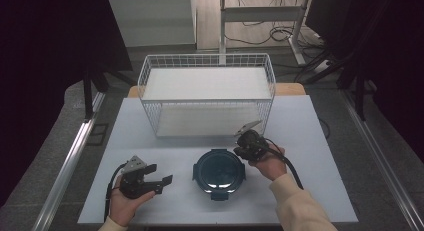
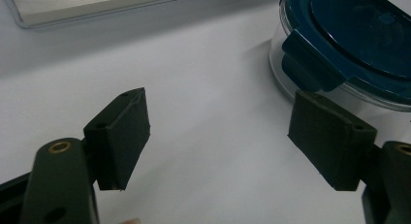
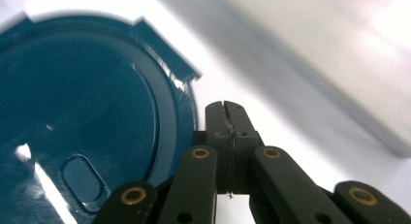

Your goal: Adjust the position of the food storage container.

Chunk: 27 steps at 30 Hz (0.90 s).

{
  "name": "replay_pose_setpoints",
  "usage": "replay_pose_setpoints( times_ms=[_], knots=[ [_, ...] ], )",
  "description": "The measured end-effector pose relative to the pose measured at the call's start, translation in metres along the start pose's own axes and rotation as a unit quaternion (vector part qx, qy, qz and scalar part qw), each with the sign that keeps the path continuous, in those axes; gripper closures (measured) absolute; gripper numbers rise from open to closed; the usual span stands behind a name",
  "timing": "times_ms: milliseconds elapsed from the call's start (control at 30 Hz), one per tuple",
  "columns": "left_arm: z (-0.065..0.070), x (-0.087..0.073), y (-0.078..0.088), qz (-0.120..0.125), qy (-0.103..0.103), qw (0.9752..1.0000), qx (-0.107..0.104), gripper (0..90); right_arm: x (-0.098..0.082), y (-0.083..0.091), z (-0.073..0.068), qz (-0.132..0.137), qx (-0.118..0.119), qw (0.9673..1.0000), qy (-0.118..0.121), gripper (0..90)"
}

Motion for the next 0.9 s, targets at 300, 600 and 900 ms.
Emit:
replay_pose_setpoints(
  times_ms=[300,600,900],
  knots=[
    [0.002,0.001,0.0,0.0,-0.002,1.0,-0.001,22.0,-0.044,0.042,-0.002,0.083,0.017,0.9957,-0.037,90.0],
    [0.004,0.001,0.001,0.001,0.003,0.9999,-0.01,21.9,-0.111,0.037,-0.012,0.142,0.044,0.987,-0.063,73.4],
    [0.005,0.0,0.002,-0.001,-0.005,0.9999,-0.009,21.8,-0.117,0.039,-0.018,0.199,0.068,0.9735,-0.089,25.5]
  ],
)
Point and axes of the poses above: each handheld gripper's, and its own axes: y roughly backward along the jaws, x roughly out of its top, z roughly to its right, the point moved 6 cm from there along -y, roughly forward along the jaws, and after that the axes turned 15 degrees about -z, right-handed, at the moved point
